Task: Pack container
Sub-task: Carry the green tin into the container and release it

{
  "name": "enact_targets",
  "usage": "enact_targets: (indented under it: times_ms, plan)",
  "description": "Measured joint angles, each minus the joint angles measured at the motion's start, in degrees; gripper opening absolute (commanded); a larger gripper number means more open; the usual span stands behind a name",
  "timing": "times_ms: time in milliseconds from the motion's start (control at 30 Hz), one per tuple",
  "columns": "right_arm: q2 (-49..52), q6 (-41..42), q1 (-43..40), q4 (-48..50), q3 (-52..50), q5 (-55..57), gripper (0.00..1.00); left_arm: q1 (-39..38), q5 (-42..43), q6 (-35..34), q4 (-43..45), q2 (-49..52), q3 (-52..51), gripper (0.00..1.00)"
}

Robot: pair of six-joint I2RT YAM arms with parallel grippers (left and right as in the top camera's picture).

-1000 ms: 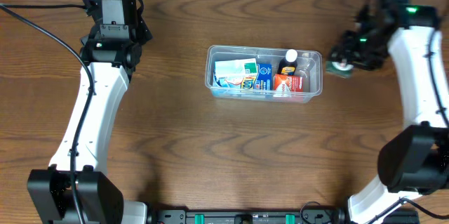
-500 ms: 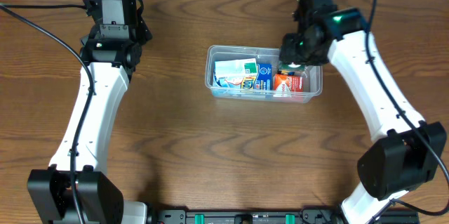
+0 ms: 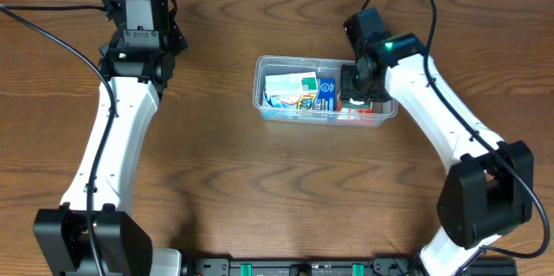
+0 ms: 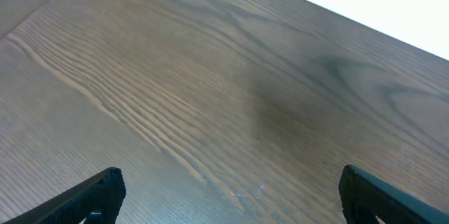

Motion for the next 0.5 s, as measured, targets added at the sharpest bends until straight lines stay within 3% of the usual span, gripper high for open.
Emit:
enact_targets:
  times_ms: [233,333,500]
  plan:
    - [0.00,0.15,0.00,6.84,-5.75,0.15,0.50,0.00,-0.02,0.00,0.02,0.00,0.00,0.98]
    - [0.00,0.57,0.00,8.04,-6.73,0.13,0.66,0.00,-0.02,0.00,0.02,0.00,0.00,0.98]
    - [0.00,0.68,0.00,8.35,-6.97,0.37,0.81,0.00,-0.02,0.00,0.02,0.00,0.00,0.98]
